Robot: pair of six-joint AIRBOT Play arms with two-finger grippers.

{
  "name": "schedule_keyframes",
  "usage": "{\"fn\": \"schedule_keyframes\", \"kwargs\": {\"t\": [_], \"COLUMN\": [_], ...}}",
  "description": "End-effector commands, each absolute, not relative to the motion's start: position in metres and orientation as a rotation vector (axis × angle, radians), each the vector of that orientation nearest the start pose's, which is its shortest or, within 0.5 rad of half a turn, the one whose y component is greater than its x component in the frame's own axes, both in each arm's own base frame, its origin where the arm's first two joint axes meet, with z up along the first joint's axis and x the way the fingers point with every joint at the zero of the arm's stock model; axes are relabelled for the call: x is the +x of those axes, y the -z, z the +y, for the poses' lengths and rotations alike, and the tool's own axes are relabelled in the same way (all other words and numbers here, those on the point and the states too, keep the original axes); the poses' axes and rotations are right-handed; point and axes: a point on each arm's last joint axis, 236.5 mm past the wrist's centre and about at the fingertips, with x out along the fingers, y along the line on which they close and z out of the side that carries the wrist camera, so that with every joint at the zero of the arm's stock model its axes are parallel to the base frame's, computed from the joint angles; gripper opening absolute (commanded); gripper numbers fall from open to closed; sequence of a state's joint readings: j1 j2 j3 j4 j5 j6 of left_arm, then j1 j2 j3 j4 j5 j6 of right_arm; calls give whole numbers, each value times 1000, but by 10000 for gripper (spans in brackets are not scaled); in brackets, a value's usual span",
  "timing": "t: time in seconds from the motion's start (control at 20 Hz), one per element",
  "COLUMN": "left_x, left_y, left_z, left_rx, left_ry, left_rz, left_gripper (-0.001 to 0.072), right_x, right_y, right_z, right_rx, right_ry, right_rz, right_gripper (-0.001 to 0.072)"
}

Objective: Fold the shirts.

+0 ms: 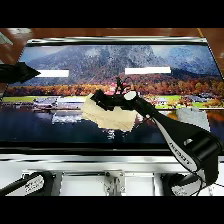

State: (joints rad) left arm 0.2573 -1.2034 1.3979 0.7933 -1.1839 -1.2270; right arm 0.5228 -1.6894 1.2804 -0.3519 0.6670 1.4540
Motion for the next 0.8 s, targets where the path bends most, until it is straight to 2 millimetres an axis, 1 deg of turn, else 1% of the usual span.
{"fn": "schedule_keyframes", "kwargs": {"t": [0.0, 0.05, 0.1, 0.15, 0.2, 0.25, 0.3, 0.35, 0.45, 0.55, 0.75], "left_x": [432, 432, 432, 432, 432, 432, 432, 432, 432, 432, 429], "left_y": [-190, -189, -189, -190, -189, -189, -190, -190, -190, -190, -193], "left_z": [-49, -48, -48, -49, -49, -49, -49, -49, -49, -49, -56], "left_rx": [-397, -397, -394, -394, -394, -394, -395, -395, -396, -399, -421], "left_ry": [431, 431, 432, 433, 433, 433, 434, 434, 434, 433, 460], "left_rz": [773, 773, 772, 772, 772, 772, 772, 772, 773, 773, 776], "left_gripper": [32, 32, 32, 32, 32, 32, 32, 32, 32, 32, 32], "right_x": [366, 364, 363, 362, 362, 361, 358, 358, 359, 360, 365], "right_y": [11, 15, 20, 24, 29, 34, 43, 52, 72, 88, 114], "right_z": [318, 280, 239, 195, 163, 145, 140, 143, 158, 178, 196], "right_rx": [611, 523, 440, 381, 367, 401, 460, 516, 612, 697, 758], "right_ry": [-660, -591, -501, -384, -286, -233, -214, -207, -216, -257, -247], "right_rz": [1425, 1467, 1501, 1535, 1560, 1580, 1592, 1588, 1562, 1550, 1557], "right_gripper": [561, 564, 637, 674, 674, 674, 674, 674, 674, 673, 673]}}
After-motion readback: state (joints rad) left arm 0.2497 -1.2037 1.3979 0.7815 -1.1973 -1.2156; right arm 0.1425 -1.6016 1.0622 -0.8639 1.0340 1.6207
